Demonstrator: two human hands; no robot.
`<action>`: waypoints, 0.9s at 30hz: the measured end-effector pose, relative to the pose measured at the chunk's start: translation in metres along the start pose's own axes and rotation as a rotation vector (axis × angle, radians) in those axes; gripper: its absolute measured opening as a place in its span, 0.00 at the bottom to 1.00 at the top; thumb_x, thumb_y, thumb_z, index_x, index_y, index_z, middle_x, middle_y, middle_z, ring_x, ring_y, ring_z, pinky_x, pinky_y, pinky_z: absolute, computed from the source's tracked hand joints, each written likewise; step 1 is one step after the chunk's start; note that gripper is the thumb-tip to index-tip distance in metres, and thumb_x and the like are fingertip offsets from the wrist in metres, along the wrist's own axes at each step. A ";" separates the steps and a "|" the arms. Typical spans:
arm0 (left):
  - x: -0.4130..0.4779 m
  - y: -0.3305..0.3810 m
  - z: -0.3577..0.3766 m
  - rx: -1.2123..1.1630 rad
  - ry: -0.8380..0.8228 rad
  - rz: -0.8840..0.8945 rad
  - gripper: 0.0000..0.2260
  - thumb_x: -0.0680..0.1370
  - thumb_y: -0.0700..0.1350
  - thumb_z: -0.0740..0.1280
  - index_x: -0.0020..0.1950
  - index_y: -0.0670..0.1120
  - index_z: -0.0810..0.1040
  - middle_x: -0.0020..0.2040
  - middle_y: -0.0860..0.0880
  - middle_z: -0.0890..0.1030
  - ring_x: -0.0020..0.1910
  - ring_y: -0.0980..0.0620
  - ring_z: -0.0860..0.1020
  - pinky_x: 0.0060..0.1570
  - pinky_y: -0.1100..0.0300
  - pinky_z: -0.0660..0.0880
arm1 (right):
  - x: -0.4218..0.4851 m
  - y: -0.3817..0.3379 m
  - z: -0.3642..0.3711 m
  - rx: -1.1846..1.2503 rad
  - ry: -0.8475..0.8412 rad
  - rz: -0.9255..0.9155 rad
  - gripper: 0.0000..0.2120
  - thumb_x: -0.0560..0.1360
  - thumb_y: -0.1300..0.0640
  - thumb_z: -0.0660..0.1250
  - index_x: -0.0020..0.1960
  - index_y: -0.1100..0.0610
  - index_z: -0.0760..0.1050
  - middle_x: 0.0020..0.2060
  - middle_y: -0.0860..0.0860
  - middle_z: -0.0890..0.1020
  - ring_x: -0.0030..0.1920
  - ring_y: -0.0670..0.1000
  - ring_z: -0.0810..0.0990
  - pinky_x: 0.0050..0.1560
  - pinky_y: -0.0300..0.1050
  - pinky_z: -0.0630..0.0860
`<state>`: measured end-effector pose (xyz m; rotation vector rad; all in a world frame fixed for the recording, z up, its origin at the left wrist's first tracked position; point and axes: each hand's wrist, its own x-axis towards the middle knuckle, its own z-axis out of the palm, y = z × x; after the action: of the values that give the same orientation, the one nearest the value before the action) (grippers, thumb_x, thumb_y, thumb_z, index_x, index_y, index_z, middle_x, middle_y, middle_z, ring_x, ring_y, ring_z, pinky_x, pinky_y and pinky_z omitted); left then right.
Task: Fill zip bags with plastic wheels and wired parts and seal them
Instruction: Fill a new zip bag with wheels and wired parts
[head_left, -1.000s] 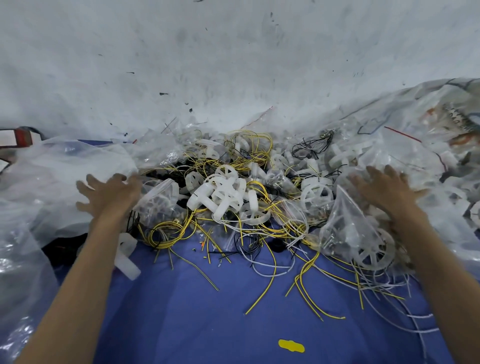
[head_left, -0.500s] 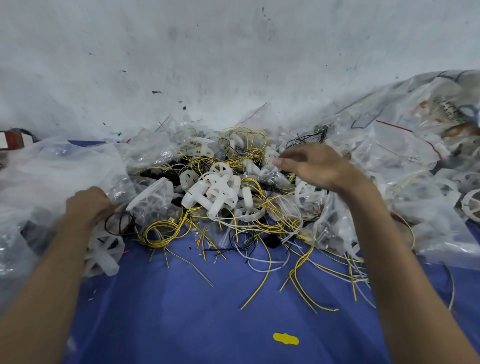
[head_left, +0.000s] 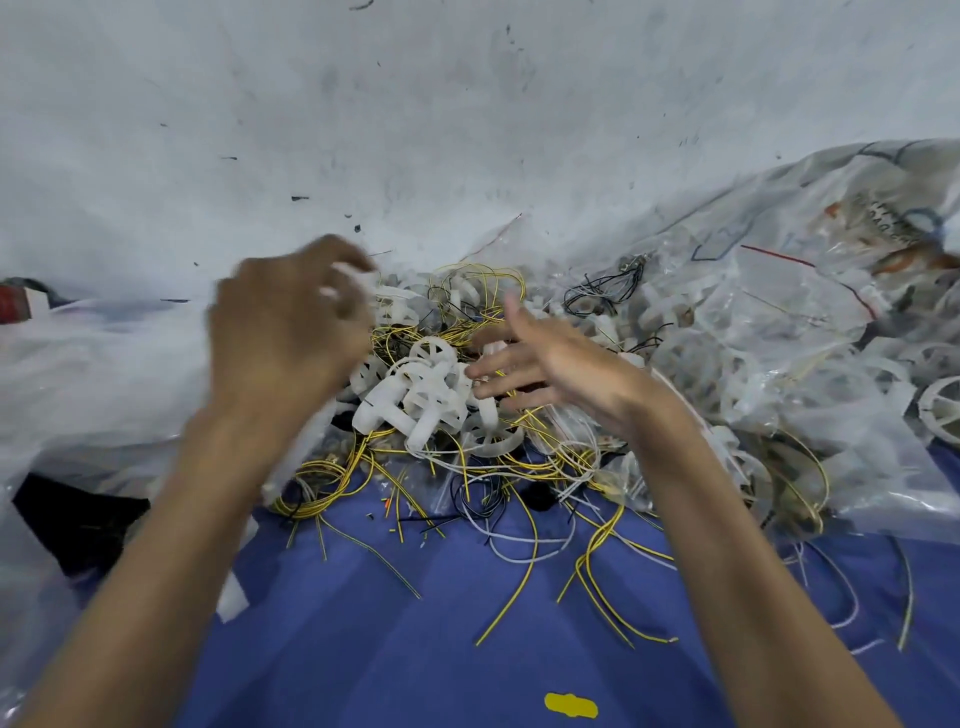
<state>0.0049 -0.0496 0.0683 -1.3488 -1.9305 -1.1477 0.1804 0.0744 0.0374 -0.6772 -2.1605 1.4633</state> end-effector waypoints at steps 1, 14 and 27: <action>-0.010 0.017 0.003 -0.176 -0.144 0.094 0.15 0.68 0.45 0.61 0.52 0.56 0.77 0.38 0.56 0.82 0.39 0.53 0.82 0.42 0.58 0.78 | 0.000 0.001 0.000 0.101 -0.009 0.011 0.34 0.69 0.28 0.47 0.63 0.50 0.69 0.52 0.51 0.83 0.49 0.50 0.83 0.52 0.53 0.78; -0.035 0.016 0.018 0.044 -1.012 0.457 0.08 0.69 0.40 0.66 0.38 0.52 0.81 0.34 0.57 0.76 0.41 0.58 0.73 0.49 0.58 0.73 | -0.019 0.001 -0.047 0.085 0.195 -0.021 0.20 0.67 0.44 0.71 0.51 0.57 0.81 0.40 0.46 0.85 0.40 0.45 0.82 0.39 0.37 0.77; 0.007 0.031 -0.007 -0.082 -0.698 0.118 0.37 0.52 0.78 0.66 0.52 0.56 0.72 0.40 0.61 0.78 0.40 0.63 0.76 0.46 0.54 0.76 | -0.004 -0.011 0.007 0.087 0.331 -0.139 0.09 0.70 0.53 0.72 0.34 0.55 0.77 0.23 0.49 0.81 0.24 0.43 0.79 0.25 0.31 0.71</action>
<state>0.0302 -0.0479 0.0882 -2.0770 -2.2253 -0.7536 0.1775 0.0634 0.0451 -0.6713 -1.8431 1.2653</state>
